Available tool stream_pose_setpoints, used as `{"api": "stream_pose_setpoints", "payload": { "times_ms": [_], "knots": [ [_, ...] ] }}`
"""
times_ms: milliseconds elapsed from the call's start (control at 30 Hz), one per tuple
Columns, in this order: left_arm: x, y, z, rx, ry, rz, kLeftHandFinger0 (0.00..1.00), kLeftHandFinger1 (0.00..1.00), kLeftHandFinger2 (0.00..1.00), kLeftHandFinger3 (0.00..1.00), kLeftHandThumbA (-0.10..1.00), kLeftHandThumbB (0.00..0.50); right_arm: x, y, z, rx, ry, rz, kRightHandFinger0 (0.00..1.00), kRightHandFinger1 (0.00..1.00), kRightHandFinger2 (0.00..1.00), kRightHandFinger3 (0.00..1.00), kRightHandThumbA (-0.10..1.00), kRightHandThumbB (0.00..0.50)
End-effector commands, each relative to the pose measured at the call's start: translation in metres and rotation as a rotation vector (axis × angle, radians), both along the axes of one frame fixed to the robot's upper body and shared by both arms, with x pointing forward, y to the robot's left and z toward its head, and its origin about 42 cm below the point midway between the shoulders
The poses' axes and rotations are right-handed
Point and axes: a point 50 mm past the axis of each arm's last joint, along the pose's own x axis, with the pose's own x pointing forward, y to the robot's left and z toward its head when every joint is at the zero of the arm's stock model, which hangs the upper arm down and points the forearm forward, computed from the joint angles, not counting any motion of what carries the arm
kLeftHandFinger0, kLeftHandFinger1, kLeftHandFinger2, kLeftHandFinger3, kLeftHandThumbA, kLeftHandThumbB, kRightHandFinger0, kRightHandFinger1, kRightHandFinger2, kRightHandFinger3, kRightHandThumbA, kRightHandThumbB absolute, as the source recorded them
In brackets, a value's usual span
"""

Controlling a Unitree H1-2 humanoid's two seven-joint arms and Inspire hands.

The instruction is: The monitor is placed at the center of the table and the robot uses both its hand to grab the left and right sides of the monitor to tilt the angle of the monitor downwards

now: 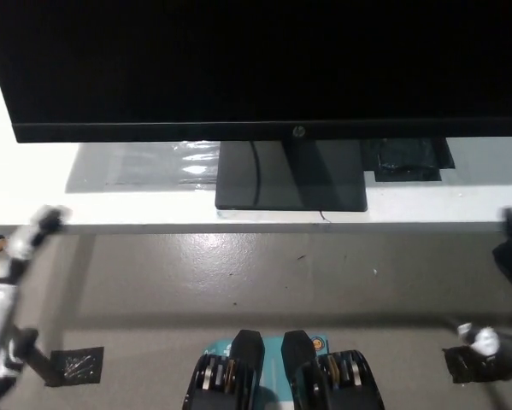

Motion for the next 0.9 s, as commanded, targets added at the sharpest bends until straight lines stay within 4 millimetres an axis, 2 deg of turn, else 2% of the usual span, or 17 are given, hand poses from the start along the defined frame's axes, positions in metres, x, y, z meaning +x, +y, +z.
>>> {"api": "stream_pose_setpoints", "payload": {
  "times_ms": [0,67,100,200,233,267,333,433,467,533,633,667,733,867],
  "knots": [
    [0.003,0.021,0.024,-0.063,-0.138,0.043,1.0,1.0,1.0,1.0,1.0,0.364,0.004,-0.024,0.032,-0.028,-0.164,-0.066,1.0,1.0,1.0,1.0,1.0,0.492],
    [0.003,0.021,0.024,-0.064,-0.139,0.043,1.0,1.0,1.0,1.0,1.0,0.365,0.004,-0.024,0.032,-0.028,-0.164,-0.066,1.0,1.0,1.0,1.0,1.0,0.493],
    [0.009,0.037,0.027,-0.088,-0.149,0.087,1.0,1.0,1.0,1.0,1.0,0.41,0.015,-0.04,0.039,-0.057,-0.181,-0.123,1.0,1.0,1.0,1.0,1.0,0.5],
    [0.011,0.043,0.029,-0.095,-0.154,0.091,1.0,1.0,1.0,1.0,1.0,0.421,0.019,-0.045,0.041,-0.067,-0.185,-0.138,1.0,1.0,1.0,1.0,1.0,0.5],
    [0.016,0.051,0.032,-0.093,-0.161,0.104,1.0,1.0,1.0,1.0,1.0,0.406,0.025,-0.051,0.044,-0.067,-0.189,-0.15,1.0,1.0,1.0,1.0,1.0,0.486],
    [0.024,0.069,0.04,-0.087,-0.168,0.134,1.0,1.0,1.0,1.0,1.0,0.403,0.037,-0.066,0.05,-0.064,-0.193,-0.172,1.0,1.0,1.0,1.0,1.0,0.479],
    [0.028,0.082,0.046,-0.074,-0.145,0.156,1.0,1.0,1.0,1.0,1.0,0.457,0.047,-0.078,0.055,-0.067,-0.177,-0.208,1.0,1.0,1.0,1.0,1.0,0.49],
    [0.029,0.082,0.046,-0.074,-0.146,0.154,1.0,1.0,1.0,1.0,1.0,0.461,0.048,-0.078,0.054,-0.067,-0.179,-0.208,1.0,1.0,1.0,1.0,1.0,0.491],
    [0.039,0.097,0.056,-0.053,-0.133,0.168,1.0,1.0,1.0,1.0,1.0,0.45,0.06,-0.09,0.061,-0.066,-0.169,-0.219,1.0,1.0,1.0,1.0,1.0,0.459],
    [0.049,0.111,0.06,-0.053,-0.116,0.204,1.0,1.0,1.0,1.0,1.0,0.444,0.073,-0.097,0.065,-0.064,-0.15,-0.214,1.0,1.0,1.0,1.0,1.0,0.451],
    [0.05,0.112,0.06,-0.053,-0.117,0.203,1.0,1.0,1.0,1.0,1.0,0.446,0.074,-0.098,0.065,-0.064,-0.151,-0.213,1.0,1.0,1.0,1.0,1.0,0.451],
    [0.07,0.125,0.069,-0.063,-0.081,0.208,1.0,1.0,1.0,1.0,1.0,0.428,0.091,-0.105,0.07,-0.042,-0.096,-0.206,1.0,1.0,1.0,1.0,1.0,0.479],
    [0.08,0.129,0.073,-0.043,-0.054,0.212,1.0,1.0,1.0,1.0,1.0,0.42,0.1,-0.109,0.072,-0.055,-0.073,-0.208,1.0,1.0,1.0,1.0,1.0,0.482],
    [0.095,0.134,0.073,0.0,-0.011,0.217,1.0,1.0,1.0,1.0,1.0,0.37,0.116,-0.106,0.08,-0.073,-0.058,-0.188,1.0,1.0,1.0,1.0,1.0,0.491]
  ]
}}
